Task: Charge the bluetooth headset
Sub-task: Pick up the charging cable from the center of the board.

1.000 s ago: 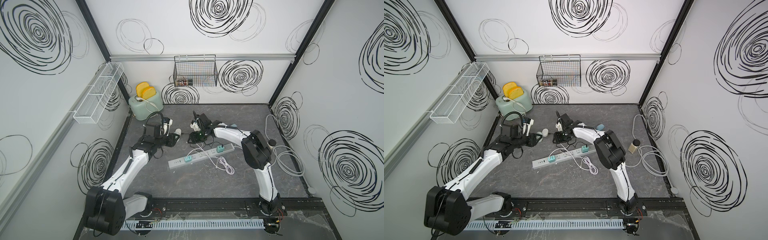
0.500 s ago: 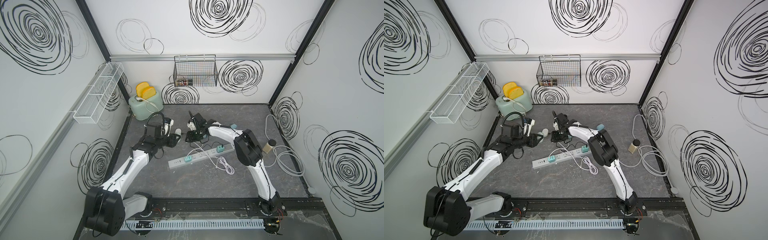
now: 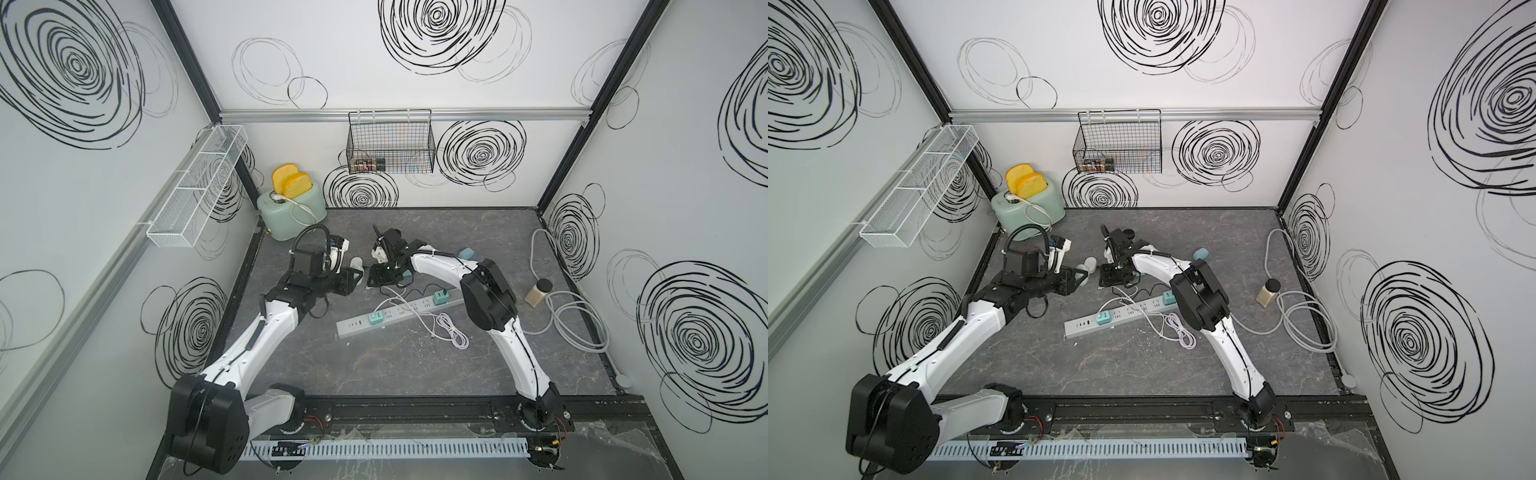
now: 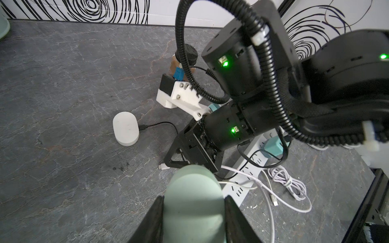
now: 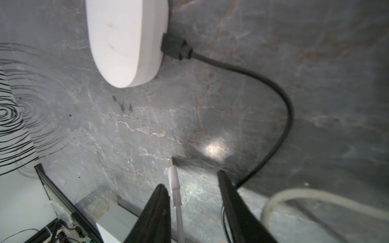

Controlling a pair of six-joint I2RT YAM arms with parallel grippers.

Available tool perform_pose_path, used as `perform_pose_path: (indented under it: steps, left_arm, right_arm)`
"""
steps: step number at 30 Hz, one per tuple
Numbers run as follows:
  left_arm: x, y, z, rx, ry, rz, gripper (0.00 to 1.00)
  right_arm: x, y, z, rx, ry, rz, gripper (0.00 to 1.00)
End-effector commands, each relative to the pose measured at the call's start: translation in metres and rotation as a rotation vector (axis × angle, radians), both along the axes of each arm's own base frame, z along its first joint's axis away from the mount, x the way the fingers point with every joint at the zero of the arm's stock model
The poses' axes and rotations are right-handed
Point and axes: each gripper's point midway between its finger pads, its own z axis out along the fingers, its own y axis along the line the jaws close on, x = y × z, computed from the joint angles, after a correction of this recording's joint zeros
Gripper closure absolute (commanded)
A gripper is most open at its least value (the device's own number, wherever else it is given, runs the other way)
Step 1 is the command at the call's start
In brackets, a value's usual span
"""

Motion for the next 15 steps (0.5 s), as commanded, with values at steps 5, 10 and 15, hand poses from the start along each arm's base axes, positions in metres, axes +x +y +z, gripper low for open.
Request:
perform_pose_path:
  steps: [5,10,15]
  left_arm:
    - [0.000,-0.005,0.009,-0.014,-0.045,-0.022,0.74]
    - [0.001,-0.005,0.009,-0.016,-0.044,-0.021,0.74]
    - [0.002,-0.002,0.008,-0.015,-0.043,-0.013,0.74]
  right_arm:
    - [-0.019,0.006,0.001,0.062,0.093,0.016,0.61]
    - [-0.026,0.007,0.006,0.103,0.132,0.040,0.64]
    - [-0.023,0.007,0.024,0.184,0.153,0.036,0.67]
